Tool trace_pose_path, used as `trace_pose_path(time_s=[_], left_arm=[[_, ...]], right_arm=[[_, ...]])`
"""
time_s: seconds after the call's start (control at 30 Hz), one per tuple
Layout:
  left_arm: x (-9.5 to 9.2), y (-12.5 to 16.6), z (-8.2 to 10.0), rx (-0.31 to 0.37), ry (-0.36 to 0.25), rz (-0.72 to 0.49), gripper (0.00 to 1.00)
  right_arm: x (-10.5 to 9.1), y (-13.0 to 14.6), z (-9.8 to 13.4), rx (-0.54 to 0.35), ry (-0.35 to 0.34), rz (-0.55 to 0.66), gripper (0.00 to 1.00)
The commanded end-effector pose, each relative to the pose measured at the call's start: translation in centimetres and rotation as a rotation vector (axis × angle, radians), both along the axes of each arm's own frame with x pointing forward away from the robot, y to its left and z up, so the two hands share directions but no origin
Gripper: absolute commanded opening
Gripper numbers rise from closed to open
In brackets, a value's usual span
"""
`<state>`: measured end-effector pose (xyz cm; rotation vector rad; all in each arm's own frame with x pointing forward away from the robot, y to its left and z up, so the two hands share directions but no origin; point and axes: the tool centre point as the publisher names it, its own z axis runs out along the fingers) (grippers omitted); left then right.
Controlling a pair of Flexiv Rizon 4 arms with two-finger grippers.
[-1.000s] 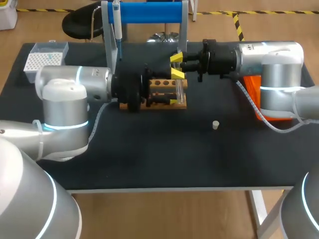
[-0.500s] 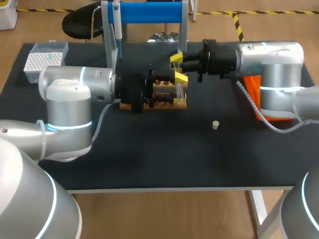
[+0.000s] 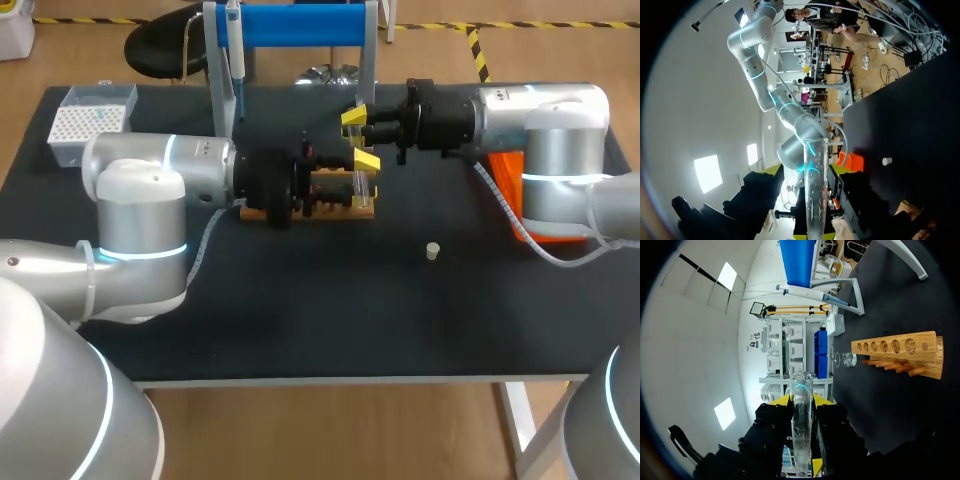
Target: Invert the test tube, pick up the pipette, mount the tip to pipette, aspirate from beaker and dispense into the tube, eject the tip, return the pipette, and cap with the stopper.
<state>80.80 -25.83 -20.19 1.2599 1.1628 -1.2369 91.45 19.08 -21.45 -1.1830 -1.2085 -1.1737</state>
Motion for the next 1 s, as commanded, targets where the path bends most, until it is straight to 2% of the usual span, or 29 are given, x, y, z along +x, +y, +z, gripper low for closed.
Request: trace_pose_path(time_s=[0.03,0.63,0.77,0.83,0.93,1.0], left_arm=[[0.16,-0.20,-0.31,-0.008,-0.004,-0.002,0.53],[0.22,-0.16,-0.51,-0.008,0.003,0.003,0.41],[0.24,-0.10,-0.47,-0.012,0.002,0.006,0.34],[0.24,-0.08,-0.46,-0.013,0.002,0.007,0.24],[0.25,-0.03,-0.47,-0.015,0.003,0.009,0.20],[0.26,0.00,-0.47,-0.015,0.004,0.009,0.10]], right_arm=[[-0.06,-0.03,0.09,-0.003,0.000,-0.002,0.00],[-0.06,-0.03,0.09,-0.003,0.000,-0.002,0.00],[-0.06,-0.03,0.09,-0.003,0.000,-0.002,0.00],[-0.06,-0.03,0.09,-0.003,0.000,-0.002,0.00],[-0.06,-0.03,0.09,-0.003,0.000,-0.002,0.00],[-0.06,-0.03,0.09,-0.003,0.000,-0.002,0.00]])
